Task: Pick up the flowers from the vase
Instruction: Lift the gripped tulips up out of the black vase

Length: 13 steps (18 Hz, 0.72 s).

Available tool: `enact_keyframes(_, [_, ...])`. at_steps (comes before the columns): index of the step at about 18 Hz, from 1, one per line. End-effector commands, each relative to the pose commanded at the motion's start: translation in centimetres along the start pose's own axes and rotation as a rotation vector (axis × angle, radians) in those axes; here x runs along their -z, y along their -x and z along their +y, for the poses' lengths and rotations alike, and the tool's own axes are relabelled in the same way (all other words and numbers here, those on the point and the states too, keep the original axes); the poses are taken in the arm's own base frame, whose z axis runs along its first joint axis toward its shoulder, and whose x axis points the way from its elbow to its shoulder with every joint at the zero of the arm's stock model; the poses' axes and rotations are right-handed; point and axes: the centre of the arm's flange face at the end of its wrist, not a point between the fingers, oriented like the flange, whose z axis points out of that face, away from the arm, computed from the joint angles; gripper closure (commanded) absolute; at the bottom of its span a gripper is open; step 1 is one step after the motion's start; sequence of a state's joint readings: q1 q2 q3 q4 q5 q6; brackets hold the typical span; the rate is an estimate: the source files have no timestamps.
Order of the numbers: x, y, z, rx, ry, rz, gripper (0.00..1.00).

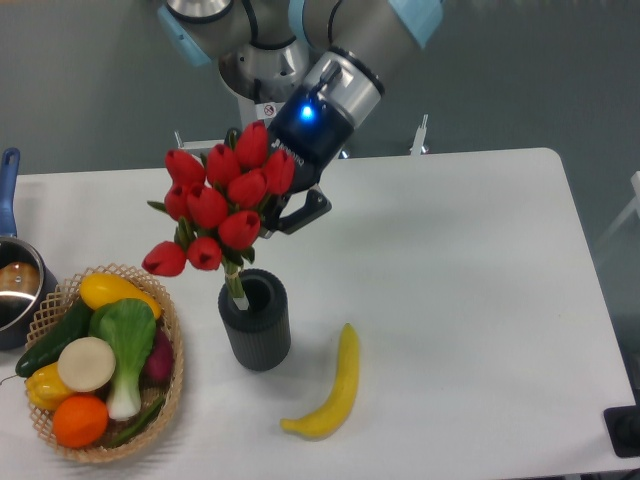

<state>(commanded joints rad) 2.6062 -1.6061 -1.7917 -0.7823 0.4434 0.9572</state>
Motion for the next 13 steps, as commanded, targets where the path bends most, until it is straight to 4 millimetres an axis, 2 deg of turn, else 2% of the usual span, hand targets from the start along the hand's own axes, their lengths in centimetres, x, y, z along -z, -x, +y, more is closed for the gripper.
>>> enact_keyframes(6, [2.4,0.8,-0.9,0.039,-0.093,0.012,0.6])
enact_keyframes(7, [3.0,0.5,-1.4,0.055,-0.095,0.003,0.6])
enact_keyframes(10, [5.5,1.9,-1.0,0.077,-0.105,-0.049,0.6])
enact_keyframes(13, [6.4,2.6,-2.6,0.043,-0.147,-0.04,0.6])
